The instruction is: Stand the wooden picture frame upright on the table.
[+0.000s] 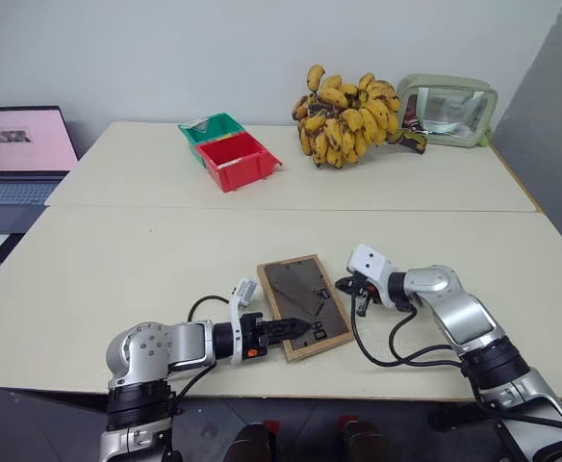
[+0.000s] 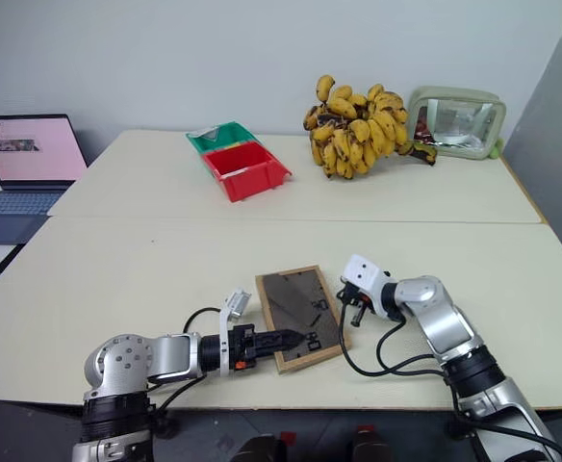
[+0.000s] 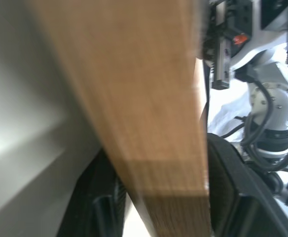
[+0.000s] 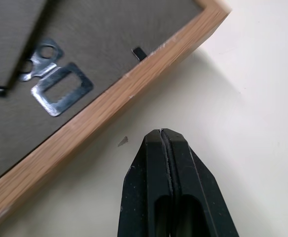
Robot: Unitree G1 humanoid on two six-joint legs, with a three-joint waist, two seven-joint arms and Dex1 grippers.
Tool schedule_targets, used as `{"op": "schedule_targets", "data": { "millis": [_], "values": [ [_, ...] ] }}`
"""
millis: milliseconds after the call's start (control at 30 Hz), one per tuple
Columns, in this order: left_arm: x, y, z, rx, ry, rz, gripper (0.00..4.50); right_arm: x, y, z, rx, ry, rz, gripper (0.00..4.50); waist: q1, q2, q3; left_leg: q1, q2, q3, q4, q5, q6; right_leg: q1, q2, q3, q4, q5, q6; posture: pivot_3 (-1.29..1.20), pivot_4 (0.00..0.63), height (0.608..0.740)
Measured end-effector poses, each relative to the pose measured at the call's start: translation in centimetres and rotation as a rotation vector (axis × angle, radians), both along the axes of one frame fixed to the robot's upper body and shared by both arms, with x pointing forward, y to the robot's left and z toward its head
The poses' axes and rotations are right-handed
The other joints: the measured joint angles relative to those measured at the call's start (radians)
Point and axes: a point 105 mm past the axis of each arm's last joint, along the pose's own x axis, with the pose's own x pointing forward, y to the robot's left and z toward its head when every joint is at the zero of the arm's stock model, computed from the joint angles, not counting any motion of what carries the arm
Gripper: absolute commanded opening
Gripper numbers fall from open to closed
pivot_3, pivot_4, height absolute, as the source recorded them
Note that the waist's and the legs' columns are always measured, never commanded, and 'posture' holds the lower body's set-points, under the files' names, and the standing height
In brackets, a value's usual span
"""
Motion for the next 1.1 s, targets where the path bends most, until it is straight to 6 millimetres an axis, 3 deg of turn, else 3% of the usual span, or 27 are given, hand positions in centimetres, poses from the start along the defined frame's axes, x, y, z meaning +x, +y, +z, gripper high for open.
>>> {"op": "schedule_targets", "data": {
  "millis": [133, 200, 333, 400, 733, 967, 1100],
  "values": [
    [0.4, 0.3, 0.4, 0.03, -0.033, -0.007, 1.32, 0.4, -2.7, 1.9, 0.019, 0.021, -0.024, 0.47, 0.0, -0.001, 0.001, -0.002, 0.0, -0.001, 0.0, 0.0, 0.0, 0.0, 0.0, -0.001, -0.004, 0.002, 0.002, 0.0, 0.15, 0.74],
    [1.1, 1.3, 1.2, 0.062, -0.064, -0.011, 1.32, 1.0, -3.3, 4.9, 0.124, 0.045, -0.039, 1.01, -0.012, -0.002, 0.003, -0.001, 0.003, 0.001, 0.0, 0.0, 0.0, -0.001, 0.0, 0.0, -0.005, 0.003, -0.001, 0.0, 0.15, 0.74],
    [3.4, 5.5, 4.9, 0.18, -0.208, 0.028, 1.32, 0.0, -2.2, 13.6, 0.351, 0.064, 0.119, 1.93, -0.031, -0.003, 0.006, -0.002, 0.008, 0.001, -0.004, 0.001, -0.001, -0.004, 0.01, -0.001, -0.005, 0.006, -0.006, 0.0, 0.15, 0.74],
    [4.0, 6.3, 6.0, 0.197, -0.265, 0.033, 1.32, -0.5, -1.6, 14.8, 0.386, 0.087, 0.174, 2.25, -0.028, -0.003, 0.006, -0.002, 0.009, 0.0, -0.007, 0.001, -0.001, -0.005, 0.01, -0.002, -0.006, 0.006, -0.007, 0.0, 0.15, 0.74],
    [5.4, 5.2, 9.6, 0.179, -0.478, -0.145, 1.32, -0.1, 4.3, 15.7, 0.458, 0.138, 0.323, 4.46, -0.024, -0.003, 0.006, -0.021, 0.008, 0.003, -0.012, 0.005, -0.008, -0.027, 0.002, -0.001, -0.006, 0.005, -0.007, 0.0, 0.15, 0.74],
    [5.5, 4.9, 9.2, 0.19, -0.473, -0.178, 1.32, 0.1, 7.1, 15.0, 0.46, 0.116, 0.347, 4.48, -0.026, -0.003, 0.006, -0.021, 0.008, 0.004, -0.012, 0.005, -0.007, -0.028, 0.003, 0.0, -0.005, 0.005, -0.007, 0.0, 0.15, 0.74],
    [5.5, 4.5, 9.7, 0.174, -0.49, -0.206, 1.32, -1.7, 9.4, 15.5, 0.468, 0.11, 0.448, 4.48, -0.026, -0.003, 0.006, -0.022, 0.008, 0.003, -0.012, 0.005, -0.007, -0.029, 0.003, -0.001, -0.004, 0.005, -0.007, 0.0, 0.15, 0.74]
  ]
}}
